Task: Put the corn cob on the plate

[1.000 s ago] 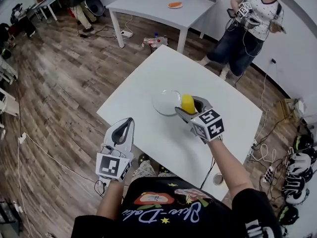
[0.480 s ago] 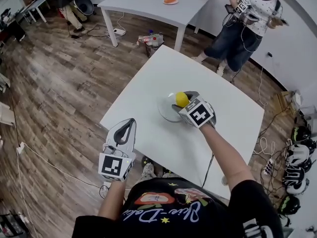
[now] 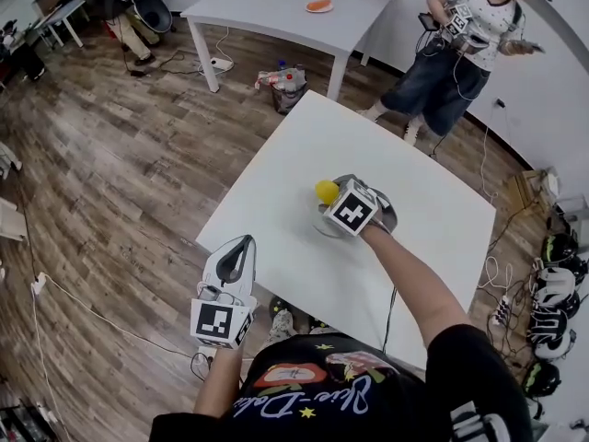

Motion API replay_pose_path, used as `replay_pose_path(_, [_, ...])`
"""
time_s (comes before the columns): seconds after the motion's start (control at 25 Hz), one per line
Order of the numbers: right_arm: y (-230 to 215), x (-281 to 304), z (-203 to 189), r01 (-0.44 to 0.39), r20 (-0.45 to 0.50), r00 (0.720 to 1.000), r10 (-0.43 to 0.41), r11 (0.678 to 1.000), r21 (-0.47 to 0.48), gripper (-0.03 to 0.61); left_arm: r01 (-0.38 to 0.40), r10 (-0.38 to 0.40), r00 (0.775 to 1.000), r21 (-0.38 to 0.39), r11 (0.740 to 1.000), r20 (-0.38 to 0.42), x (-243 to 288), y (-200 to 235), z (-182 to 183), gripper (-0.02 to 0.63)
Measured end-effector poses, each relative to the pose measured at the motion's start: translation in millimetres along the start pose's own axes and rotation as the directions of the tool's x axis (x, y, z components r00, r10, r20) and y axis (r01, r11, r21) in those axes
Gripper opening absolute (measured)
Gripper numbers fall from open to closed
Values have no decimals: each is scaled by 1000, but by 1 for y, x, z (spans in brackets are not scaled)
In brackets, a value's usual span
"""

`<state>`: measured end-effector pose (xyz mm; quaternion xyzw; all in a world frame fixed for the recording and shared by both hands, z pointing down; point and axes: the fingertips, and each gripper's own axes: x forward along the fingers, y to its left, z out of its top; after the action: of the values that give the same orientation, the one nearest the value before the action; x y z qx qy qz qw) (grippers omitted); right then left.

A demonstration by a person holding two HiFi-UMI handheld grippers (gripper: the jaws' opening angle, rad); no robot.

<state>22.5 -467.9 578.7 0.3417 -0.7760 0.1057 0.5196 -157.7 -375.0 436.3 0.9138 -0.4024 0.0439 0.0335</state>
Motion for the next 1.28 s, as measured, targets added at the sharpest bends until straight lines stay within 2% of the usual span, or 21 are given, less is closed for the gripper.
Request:
replay_pose_path(0.16, [11,23,-2,-43,-70,997,38,996,-77,263,-26,26,1000,-10,1000,-12,-5,12,-3,-12])
replay_pose_path(0.24, [16,31,-2,-54,-84,995,47,995,-81,263,-41,41,999,-12,999,-16,-10,18,-5,-12])
replay_pose_path(0.48, [17,38,2,-87,-33,996,87,996,-1,264,-59,59,998,-97,993,0,-19,31,-12,-12])
replay_pose_path(0.64, [18,39,-9,-152,-17,988,156,980,129,264,-40,40,999,-84,996,-3,-13,28,-7,-12])
replay_pose_path(0.84, [20,34,-10,-179,22,984,178,976,126,264,-30,29,1000,-69,997,-7,-12,25,-3,-12])
replay_pose_path(1.0, [20,16,5,-190,125,977,174,973,132,264,-13,13,1000,-63,998,-6,-9,22,-3,-12])
replay_pose_path(1.12, [21,-8,14,-204,238,959,156,960,193,264,10,-10,1000,-50,999,1,-5,16,1,-12])
replay_pose_path(1.2, [17,-27,17,-200,318,941,115,948,249,264,30,-30,1000,-37,999,6,1,10,6,-12])
replay_pose_path(1.28, [10,-51,19,-174,408,912,39,938,301,264,54,-54,998,-22,998,13,8,4,12,-12])
